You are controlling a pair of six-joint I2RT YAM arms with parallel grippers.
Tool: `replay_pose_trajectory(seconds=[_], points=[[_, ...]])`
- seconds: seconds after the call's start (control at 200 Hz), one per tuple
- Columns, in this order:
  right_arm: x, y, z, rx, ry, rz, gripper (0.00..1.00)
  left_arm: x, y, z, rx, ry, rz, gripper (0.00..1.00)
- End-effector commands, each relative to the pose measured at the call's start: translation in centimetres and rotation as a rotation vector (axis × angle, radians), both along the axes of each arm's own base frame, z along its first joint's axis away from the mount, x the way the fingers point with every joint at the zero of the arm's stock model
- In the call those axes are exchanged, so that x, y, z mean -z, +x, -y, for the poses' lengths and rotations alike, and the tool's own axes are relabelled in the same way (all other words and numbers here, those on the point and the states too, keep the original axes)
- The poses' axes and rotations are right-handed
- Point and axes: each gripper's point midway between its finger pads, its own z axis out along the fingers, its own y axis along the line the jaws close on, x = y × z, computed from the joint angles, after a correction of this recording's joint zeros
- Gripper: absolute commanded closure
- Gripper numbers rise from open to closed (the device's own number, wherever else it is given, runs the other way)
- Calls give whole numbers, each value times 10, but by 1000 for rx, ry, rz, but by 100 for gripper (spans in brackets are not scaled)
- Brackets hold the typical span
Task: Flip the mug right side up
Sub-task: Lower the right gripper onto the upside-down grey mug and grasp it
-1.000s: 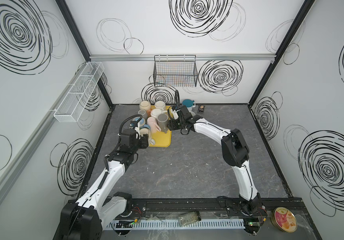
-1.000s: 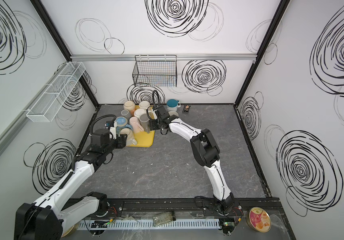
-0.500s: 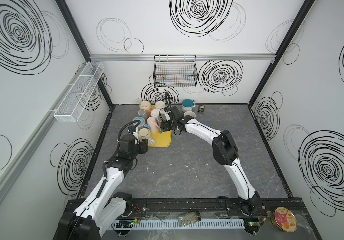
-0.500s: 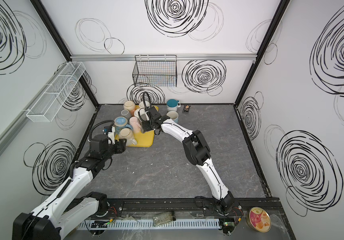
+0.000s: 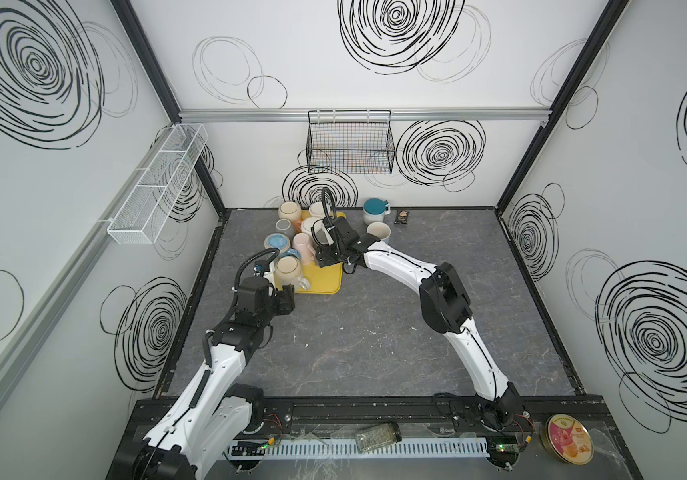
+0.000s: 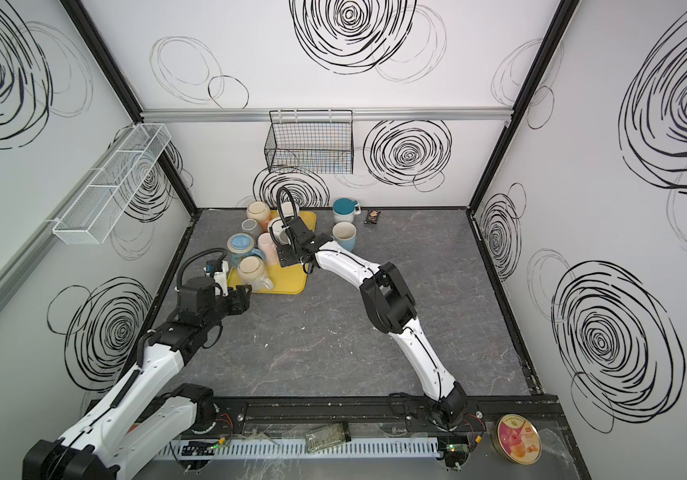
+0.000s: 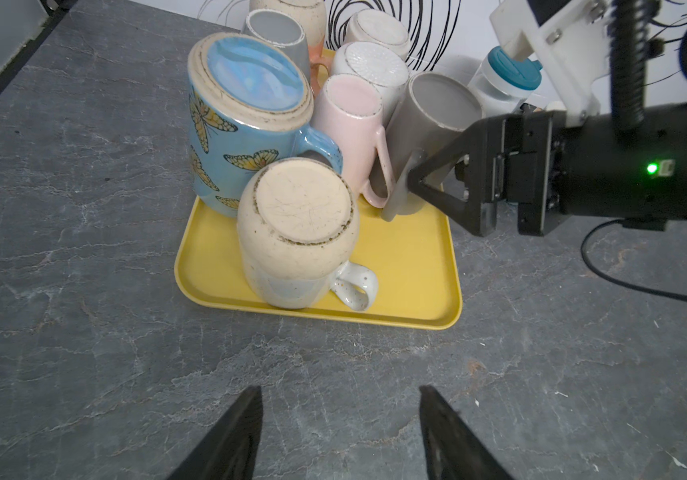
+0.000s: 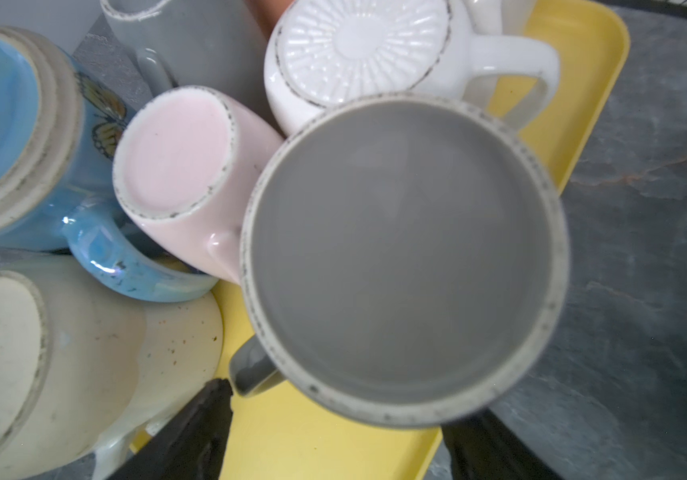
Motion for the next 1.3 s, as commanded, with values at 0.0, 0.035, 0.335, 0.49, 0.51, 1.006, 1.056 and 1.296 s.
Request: replay_pose_trajectory(seconds=[0.0, 0.035, 0.335, 0.49, 0.51, 1.006, 1.056, 1.296], points=[[-19, -3, -2, 29, 43, -4, 13, 3, 3, 2, -4, -29, 7, 37], [-19, -3, -4, 32, 56, -10, 11, 5, 3, 2, -2, -33, 1, 37], [2, 11, -5, 64, 42, -19, 8, 14, 4, 3, -1, -38, -15, 37], [14, 22, 6, 81, 4, -21, 13, 15, 4, 5, 7, -37, -20, 37], [14, 22, 7, 79, -1, -20, 14, 15, 5, 5, 7, -36, -21, 37], [-4, 16, 32, 7, -102, 65, 55, 24, 13, 10, 13, -63, -28, 37], [-3, 18, 35, 13, -114, 69, 56, 24, 15, 11, 16, -65, -30, 37], [-6, 25, 37, 30, -118, 73, 38, 27, 25, 16, 30, -73, -33, 37]])
